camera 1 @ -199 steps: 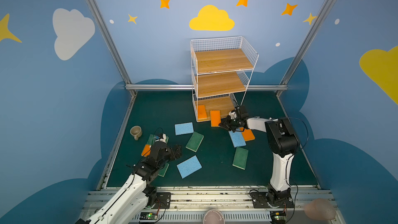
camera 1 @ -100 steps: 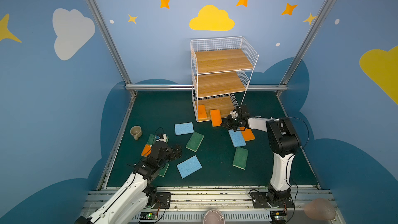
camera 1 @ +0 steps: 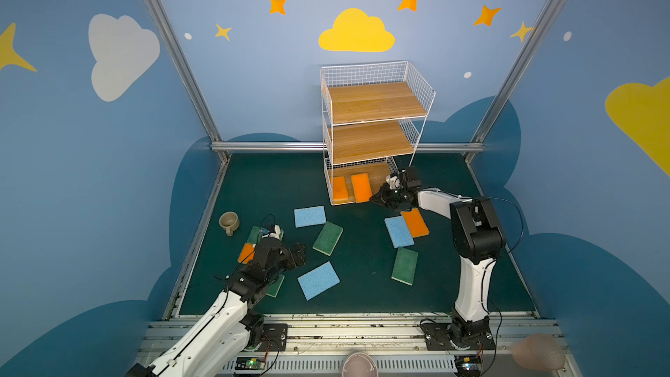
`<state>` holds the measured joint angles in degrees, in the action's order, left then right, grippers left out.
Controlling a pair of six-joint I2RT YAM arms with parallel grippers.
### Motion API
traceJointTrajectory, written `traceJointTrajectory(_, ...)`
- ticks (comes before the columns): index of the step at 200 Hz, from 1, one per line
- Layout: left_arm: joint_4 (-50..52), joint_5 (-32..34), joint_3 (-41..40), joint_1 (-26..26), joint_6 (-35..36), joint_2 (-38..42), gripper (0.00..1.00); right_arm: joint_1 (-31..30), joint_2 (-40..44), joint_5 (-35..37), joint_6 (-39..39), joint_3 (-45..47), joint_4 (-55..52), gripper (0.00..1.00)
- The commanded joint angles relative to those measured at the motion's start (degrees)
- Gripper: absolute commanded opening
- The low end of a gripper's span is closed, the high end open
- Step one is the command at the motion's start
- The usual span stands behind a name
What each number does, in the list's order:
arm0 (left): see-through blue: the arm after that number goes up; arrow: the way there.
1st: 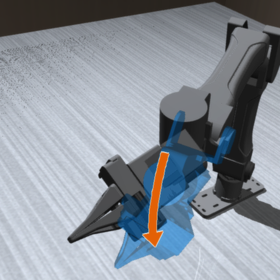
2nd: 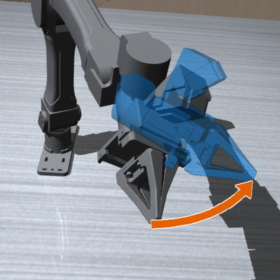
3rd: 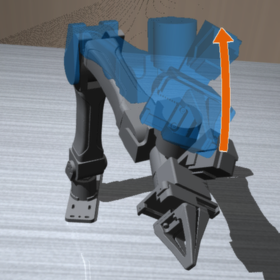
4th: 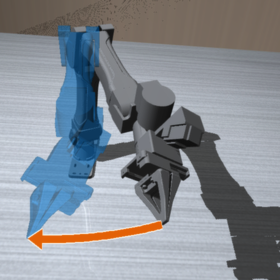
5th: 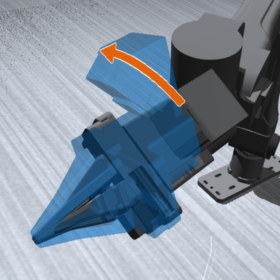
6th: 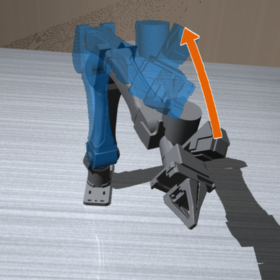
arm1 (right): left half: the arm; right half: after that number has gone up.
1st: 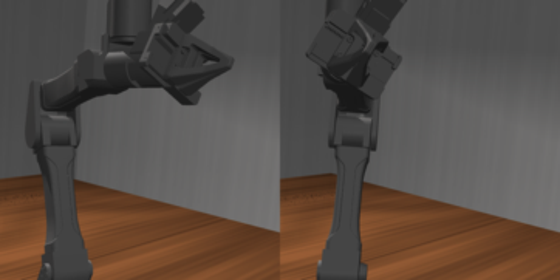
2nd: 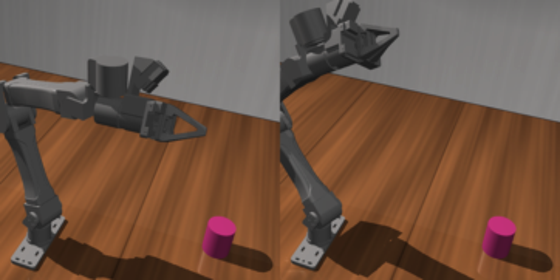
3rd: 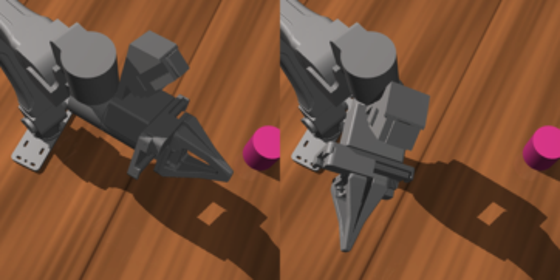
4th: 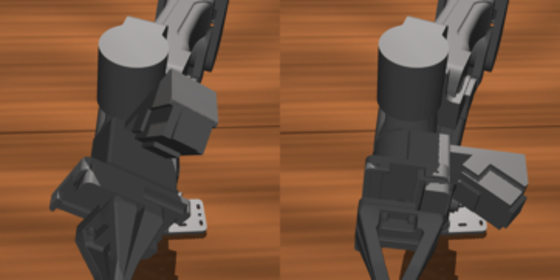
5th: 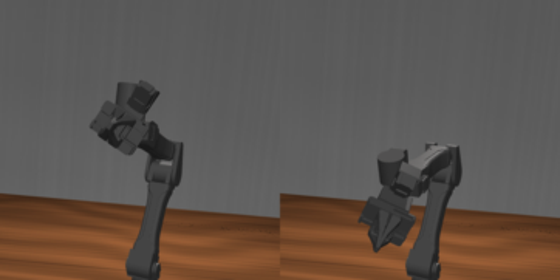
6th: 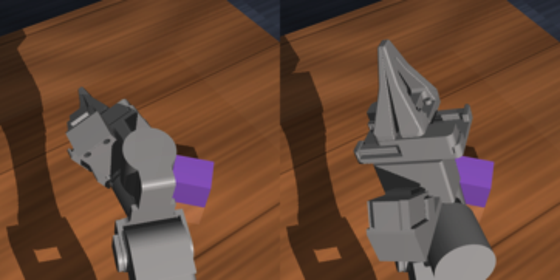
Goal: Arrange cleaning sponges on a shelf
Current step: Pick up the cleaning sponge from the shelf.
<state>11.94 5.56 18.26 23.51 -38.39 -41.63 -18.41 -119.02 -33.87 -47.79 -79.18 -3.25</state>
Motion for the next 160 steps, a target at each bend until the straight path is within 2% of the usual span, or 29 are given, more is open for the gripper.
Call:
traceJointTrajectory(1,0.16,-0.03,1.33,-0.24,0.52,0.19,0.99,0.31,-2.88,-1.63,-0.62,-2.87,-0.44,0.0)
traceJointTrajectory(101,0.46,0.06,2.1,-0.3,1.22,-0.23,1.0,0.13,-10.15,-3.06,1.89,-14.32,-9.05,0.03)
traceJointTrajectory(139,-0.02,0.06,2.01,-0.29,1.09,-0.99,0.99,-0.04,-10.92,-2.43,2.13,-15.39,-11.09,0.04)
traceJointTrajectory(160,-0.01,0.06,1.9,-0.3,1.1,-0.94,1.0,-0.22,-10.77,-2.43,2.15,-15.13,-10.78,0.13)
